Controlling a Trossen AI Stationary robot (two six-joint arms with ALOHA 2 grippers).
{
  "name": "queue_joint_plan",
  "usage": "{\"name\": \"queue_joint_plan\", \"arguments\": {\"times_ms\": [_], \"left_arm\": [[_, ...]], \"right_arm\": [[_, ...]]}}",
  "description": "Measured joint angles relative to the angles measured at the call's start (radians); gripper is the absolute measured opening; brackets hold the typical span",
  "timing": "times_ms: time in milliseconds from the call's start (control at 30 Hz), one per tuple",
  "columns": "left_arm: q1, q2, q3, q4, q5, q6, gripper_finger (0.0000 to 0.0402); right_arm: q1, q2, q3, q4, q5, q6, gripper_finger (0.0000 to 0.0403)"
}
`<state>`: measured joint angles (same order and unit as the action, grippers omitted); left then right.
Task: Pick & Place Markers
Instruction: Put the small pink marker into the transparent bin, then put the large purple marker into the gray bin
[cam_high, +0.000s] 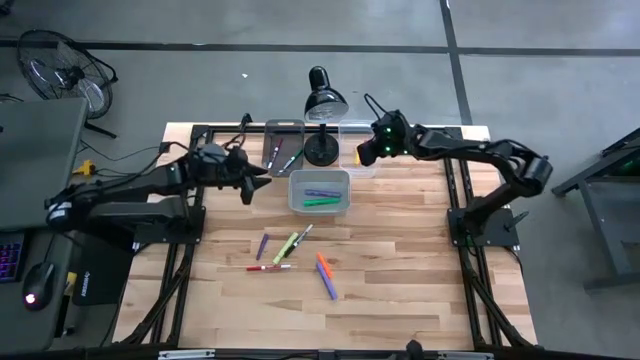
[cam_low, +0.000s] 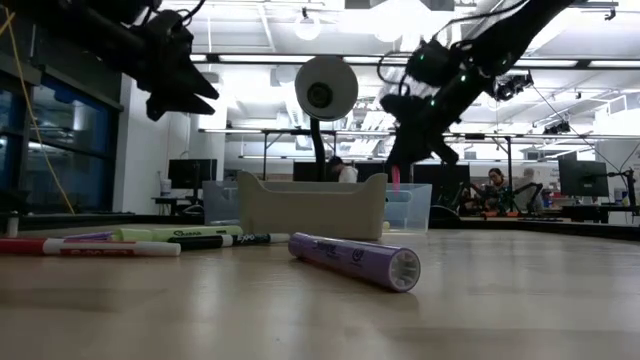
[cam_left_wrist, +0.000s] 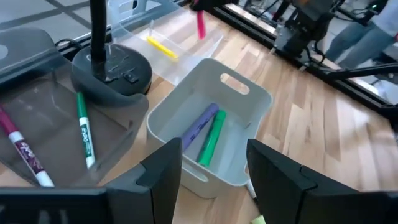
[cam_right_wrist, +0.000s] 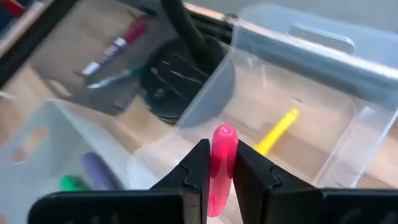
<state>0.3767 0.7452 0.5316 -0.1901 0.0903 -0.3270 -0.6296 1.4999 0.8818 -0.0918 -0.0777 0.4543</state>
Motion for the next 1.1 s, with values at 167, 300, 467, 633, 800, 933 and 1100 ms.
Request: {"name": "queue_joint_plan", "arguments": {"times_ms": [167, 300, 467, 633, 800, 933, 1100], "left_arm": [[0.092, 0.000, 0.000, 0.021, 0.111, 0.028, 0.0177], [0.140, 0.000, 0.000, 0.017, 0.169, 0.043, 0.0177], [0.174, 0.000, 0.000, 0.015, 0.233, 0.057, 0.0177], [0.173, 0.006, 0.000, 0.014, 0.246, 0.072, 0.0177], [0.174, 0.006, 0.000, 0.014, 0.275, 0.088, 0.0177], [0.173, 0.006, 0.000, 0.014, 0.276, 0.095, 0.0177], [0.174, 0.006, 0.000, 0.014, 0.309, 0.098, 0.0177]], "right_arm": [[-0.035, 0.063, 0.000, 0.028, -0.008, 0.043, 0.0040], [-0.048, 0.086, 0.000, 0.046, -0.038, 0.052, 0.0047], [-0.052, 0.090, 0.000, 0.045, -0.049, 0.065, 0.0059], [-0.052, 0.090, 0.000, 0.044, -0.053, 0.064, 0.0061], [-0.052, 0.090, 0.000, 0.044, -0.051, 0.065, 0.0061], [-0.051, 0.090, 0.000, 0.044, -0.050, 0.069, 0.0062], [-0.051, 0.080, 0.000, 0.043, -0.077, 0.068, 0.0062]]}}
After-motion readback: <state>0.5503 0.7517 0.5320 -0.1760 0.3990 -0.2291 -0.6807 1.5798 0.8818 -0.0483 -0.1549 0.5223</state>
